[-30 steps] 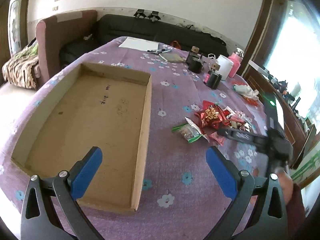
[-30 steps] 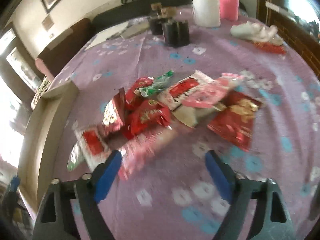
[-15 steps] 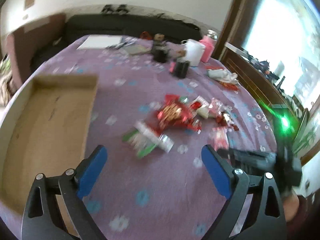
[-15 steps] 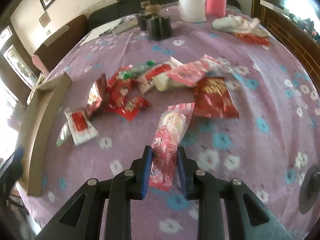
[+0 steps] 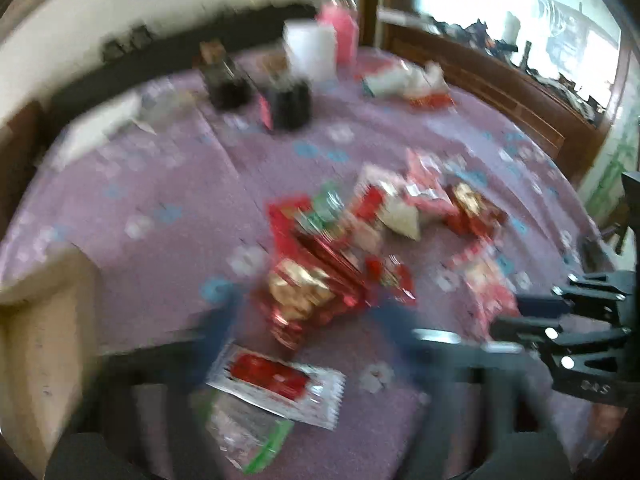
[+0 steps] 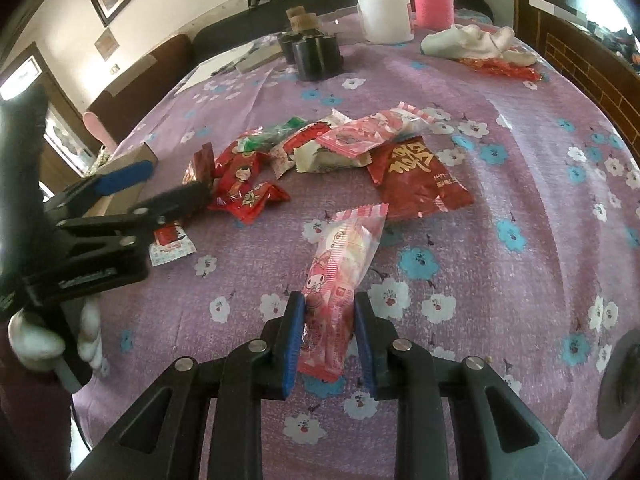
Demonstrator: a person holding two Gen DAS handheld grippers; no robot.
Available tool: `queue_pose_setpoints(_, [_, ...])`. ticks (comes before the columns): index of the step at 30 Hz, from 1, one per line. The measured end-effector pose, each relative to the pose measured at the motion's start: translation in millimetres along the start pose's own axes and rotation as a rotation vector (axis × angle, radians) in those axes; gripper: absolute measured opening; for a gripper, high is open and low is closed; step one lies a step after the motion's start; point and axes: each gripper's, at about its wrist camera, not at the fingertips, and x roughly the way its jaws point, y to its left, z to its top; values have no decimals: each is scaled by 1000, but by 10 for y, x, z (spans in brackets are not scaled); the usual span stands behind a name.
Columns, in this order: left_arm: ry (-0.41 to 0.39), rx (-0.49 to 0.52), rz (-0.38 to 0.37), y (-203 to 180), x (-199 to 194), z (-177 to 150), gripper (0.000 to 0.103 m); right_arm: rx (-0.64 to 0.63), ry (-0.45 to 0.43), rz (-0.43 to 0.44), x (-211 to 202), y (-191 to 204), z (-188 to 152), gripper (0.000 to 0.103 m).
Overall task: Organize snacks
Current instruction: 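Grasp the red snack bag with gold print with the left tool, then carry the red bag with the left tool into the box while the right tool drops the pink bar there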
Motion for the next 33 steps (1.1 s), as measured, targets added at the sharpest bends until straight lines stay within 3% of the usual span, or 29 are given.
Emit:
queue_pose_setpoints(1, [-7, -1, 18, -7, -18, -16, 29, -1, -2, 5, 0, -5, -1, 25])
queue_pose_setpoints(2, [-14, 1, 20, -18, -41, -26, 6, 0, -6, 12, -4, -15, -2, 25])
queue_pose_setpoints(3, [-8, -11, -1, -12, -70, -43, 0, 4, -9, 18, -7, -20, -4, 24])
queue_pose_setpoints(12, [-83, -80, -25, 43, -364, -114, 2, -12, -50, 71, -203, 54, -69, 18])
queue_pose_setpoints(13, [-92, -70, -11, 42, -368, -88, 14, -14, -53, 71, -221, 62, -76, 18])
queue_pose_setpoints(15, [-114, -38, 16, 20, -364, -32, 52, -10, -55, 66, -243, 63, -91, 18])
queue_pose_setpoints(16, [-128, -17, 27, 2, -367, -17, 79, -6, -53, 67, -242, 59, -97, 18])
queue_pose_setpoints(18, [-175, 51, 59, -97, -355, 27, 83, 4, -48, 63, -227, 44, -108, 18])
queue_pose_setpoints(22, [-131, 127, 66, -256, -126, 144, 83, 8, -34, 57, -169, 42, -119, 18])
queue_pose_setpoints(24, [-97, 148, 90, -294, 56, 178, 81, 5, -28, 57, -152, 40, -123, 18])
queue_pose_setpoints(26, [-25, 139, 72, -283, 215, 186, 38, 3, -27, 61, -148, 37, -119, 18])
queue_pose_setpoints(29, [-8, 97, 54, -221, 215, 188, 30, 2, -33, 71, -170, 27, -120, 18])
queue_pose_setpoints(33, [-36, 26, 7, -120, 0, 153, 30, -3, -47, 79, -216, 20, -116, 18])
